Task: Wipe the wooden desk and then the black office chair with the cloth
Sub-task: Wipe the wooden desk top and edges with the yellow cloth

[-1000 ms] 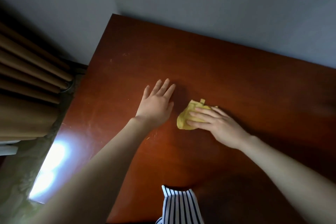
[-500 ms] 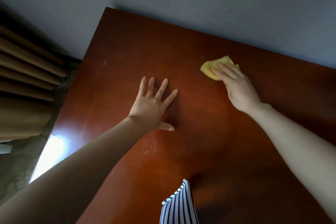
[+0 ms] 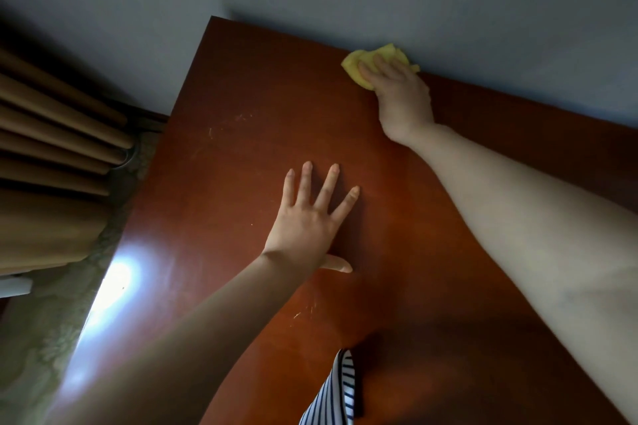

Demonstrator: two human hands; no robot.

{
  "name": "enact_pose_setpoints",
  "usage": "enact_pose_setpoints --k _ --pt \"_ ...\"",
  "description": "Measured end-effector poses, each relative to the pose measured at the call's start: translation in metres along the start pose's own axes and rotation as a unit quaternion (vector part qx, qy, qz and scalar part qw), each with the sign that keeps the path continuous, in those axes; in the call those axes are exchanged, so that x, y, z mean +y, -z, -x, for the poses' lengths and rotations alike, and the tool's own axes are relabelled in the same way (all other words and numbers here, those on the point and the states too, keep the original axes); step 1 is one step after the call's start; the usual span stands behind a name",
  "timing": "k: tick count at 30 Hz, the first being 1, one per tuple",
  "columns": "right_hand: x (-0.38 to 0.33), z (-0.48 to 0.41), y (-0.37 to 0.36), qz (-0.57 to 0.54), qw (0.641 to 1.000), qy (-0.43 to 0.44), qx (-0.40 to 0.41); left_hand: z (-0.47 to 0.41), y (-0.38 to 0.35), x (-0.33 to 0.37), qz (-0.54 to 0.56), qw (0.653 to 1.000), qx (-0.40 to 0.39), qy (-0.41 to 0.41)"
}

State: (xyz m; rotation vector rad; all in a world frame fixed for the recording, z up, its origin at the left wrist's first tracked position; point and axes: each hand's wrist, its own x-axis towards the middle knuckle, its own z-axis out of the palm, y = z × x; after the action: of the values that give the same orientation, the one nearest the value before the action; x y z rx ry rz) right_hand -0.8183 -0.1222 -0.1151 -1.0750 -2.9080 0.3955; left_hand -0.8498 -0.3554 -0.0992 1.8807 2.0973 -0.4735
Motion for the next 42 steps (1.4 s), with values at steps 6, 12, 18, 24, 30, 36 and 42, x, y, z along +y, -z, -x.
enact_pose_setpoints --k 6,12,18,24,30,36,42 --pt "-0.038 0.046 -0.012 0.001 0.997 0.067 -0.033 0.001 0.008 0.003 -0.013 1.000 -0.011 0.023" --pt "-0.046 0.110 -0.019 -0.002 0.996 0.072 -0.053 0.033 0.007 0.015 0.028 0.998 -0.013 0.061" --pt "-0.049 0.169 -0.024 -0.009 0.993 0.095 -0.072 0.093 -0.018 0.016 0.046 0.991 -0.023 0.122" --pt "-0.064 0.226 -0.028 -0.023 0.993 0.085 -0.077 0.147 -0.035 0.017 0.049 0.985 -0.074 0.146" --pt "-0.085 0.277 -0.036 -0.015 0.994 0.080 -0.078 0.182 -0.046 -0.001 0.047 0.987 -0.082 0.128" --pt "-0.124 0.318 -0.051 -0.024 0.999 -0.018 -0.041 0.197 -0.056 -0.034 0.016 0.995 -0.084 0.057" --pt "-0.192 0.351 -0.070 -0.064 0.985 -0.153 0.043 0.209 -0.063 -0.069 -0.015 0.997 -0.072 -0.029"
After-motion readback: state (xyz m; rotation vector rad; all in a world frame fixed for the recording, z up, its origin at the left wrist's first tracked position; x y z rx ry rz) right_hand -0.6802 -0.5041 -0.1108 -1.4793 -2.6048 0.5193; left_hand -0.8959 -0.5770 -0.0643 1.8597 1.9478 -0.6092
